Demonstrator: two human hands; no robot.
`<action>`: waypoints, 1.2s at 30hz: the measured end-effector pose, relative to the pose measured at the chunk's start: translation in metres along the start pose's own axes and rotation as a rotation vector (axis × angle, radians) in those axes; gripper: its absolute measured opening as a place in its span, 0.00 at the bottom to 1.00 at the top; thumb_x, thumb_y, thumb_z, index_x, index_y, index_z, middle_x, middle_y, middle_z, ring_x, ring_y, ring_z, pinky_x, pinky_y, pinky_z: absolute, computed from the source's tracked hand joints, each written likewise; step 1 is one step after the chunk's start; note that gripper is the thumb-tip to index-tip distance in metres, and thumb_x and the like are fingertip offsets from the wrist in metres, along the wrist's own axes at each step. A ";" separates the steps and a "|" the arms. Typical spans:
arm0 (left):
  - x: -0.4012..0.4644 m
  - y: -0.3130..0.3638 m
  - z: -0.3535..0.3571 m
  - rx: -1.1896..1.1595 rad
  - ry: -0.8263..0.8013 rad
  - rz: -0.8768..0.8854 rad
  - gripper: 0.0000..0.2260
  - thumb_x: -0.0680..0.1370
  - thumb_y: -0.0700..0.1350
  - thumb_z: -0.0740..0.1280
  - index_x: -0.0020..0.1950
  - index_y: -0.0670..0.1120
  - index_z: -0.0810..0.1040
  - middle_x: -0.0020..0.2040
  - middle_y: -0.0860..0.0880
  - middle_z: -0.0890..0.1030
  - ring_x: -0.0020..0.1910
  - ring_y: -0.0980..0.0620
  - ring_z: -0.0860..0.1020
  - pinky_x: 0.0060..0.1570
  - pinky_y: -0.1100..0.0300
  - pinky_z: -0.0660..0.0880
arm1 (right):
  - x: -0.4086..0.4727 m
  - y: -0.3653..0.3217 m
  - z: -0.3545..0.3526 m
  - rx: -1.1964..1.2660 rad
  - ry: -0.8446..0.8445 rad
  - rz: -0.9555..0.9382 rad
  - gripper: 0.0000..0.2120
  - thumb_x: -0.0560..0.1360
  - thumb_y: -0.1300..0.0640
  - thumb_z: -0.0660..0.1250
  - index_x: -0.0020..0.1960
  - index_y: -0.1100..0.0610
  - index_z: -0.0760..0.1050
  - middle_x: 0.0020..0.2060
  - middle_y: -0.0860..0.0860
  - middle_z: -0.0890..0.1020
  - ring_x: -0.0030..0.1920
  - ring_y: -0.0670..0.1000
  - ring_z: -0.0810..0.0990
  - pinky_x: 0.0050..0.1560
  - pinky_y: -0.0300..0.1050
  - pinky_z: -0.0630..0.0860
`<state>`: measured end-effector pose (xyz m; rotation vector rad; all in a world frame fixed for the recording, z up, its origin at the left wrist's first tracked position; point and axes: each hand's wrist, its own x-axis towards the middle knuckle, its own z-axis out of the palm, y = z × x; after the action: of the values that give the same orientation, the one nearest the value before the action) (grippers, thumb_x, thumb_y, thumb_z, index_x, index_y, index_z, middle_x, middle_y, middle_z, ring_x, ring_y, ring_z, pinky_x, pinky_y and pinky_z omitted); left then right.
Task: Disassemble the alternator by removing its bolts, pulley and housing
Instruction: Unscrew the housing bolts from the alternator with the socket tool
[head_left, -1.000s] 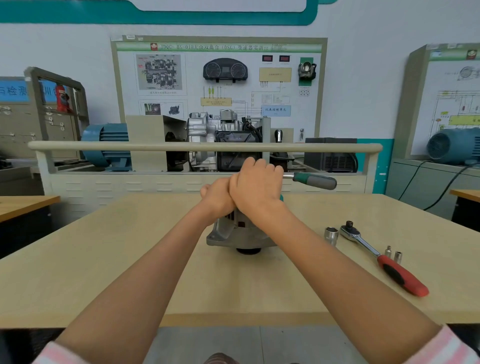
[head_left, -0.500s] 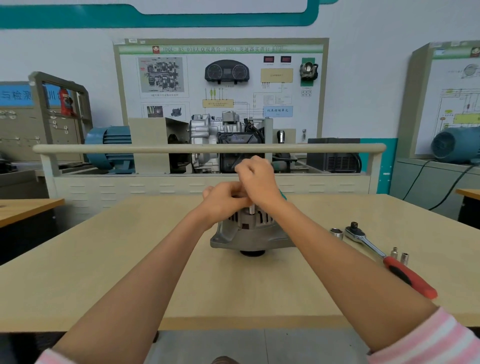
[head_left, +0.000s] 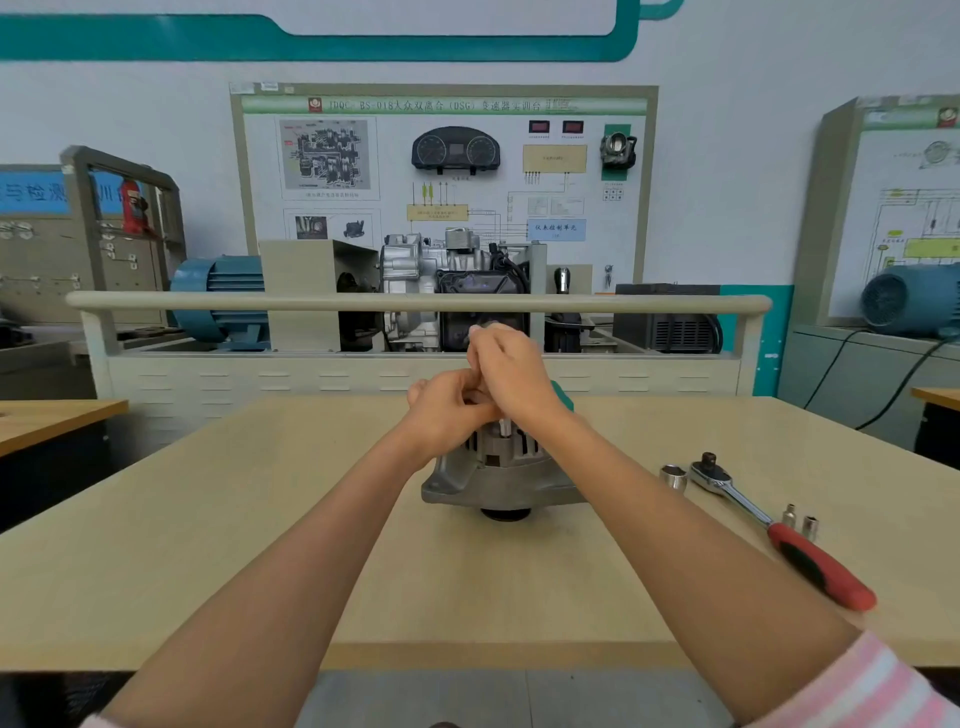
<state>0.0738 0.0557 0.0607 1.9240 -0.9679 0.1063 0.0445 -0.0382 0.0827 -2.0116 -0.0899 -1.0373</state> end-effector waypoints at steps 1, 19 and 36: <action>0.000 0.001 0.000 0.019 0.012 0.006 0.02 0.76 0.40 0.69 0.45 0.45 0.77 0.35 0.55 0.77 0.41 0.58 0.74 0.52 0.60 0.66 | -0.001 0.000 -0.001 -0.085 0.019 -0.057 0.20 0.80 0.59 0.56 0.28 0.56 0.66 0.33 0.55 0.71 0.38 0.53 0.72 0.43 0.48 0.67; -0.001 -0.001 0.005 0.153 0.075 0.058 0.07 0.77 0.38 0.62 0.39 0.46 0.75 0.32 0.52 0.73 0.37 0.58 0.68 0.48 0.57 0.57 | -0.007 -0.001 0.001 -0.512 0.117 -0.123 0.18 0.79 0.45 0.57 0.39 0.59 0.67 0.40 0.50 0.70 0.51 0.53 0.68 0.67 0.51 0.55; 0.001 -0.009 0.006 0.016 0.039 0.085 0.08 0.75 0.41 0.70 0.38 0.49 0.75 0.36 0.50 0.81 0.44 0.52 0.79 0.64 0.48 0.65 | 0.003 -0.004 -0.001 0.116 -0.017 0.099 0.22 0.81 0.57 0.50 0.30 0.58 0.69 0.30 0.49 0.73 0.38 0.48 0.72 0.45 0.43 0.67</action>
<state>0.0788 0.0528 0.0515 1.8887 -1.0257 0.2006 0.0441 -0.0377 0.0880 -1.9012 -0.0571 -0.9314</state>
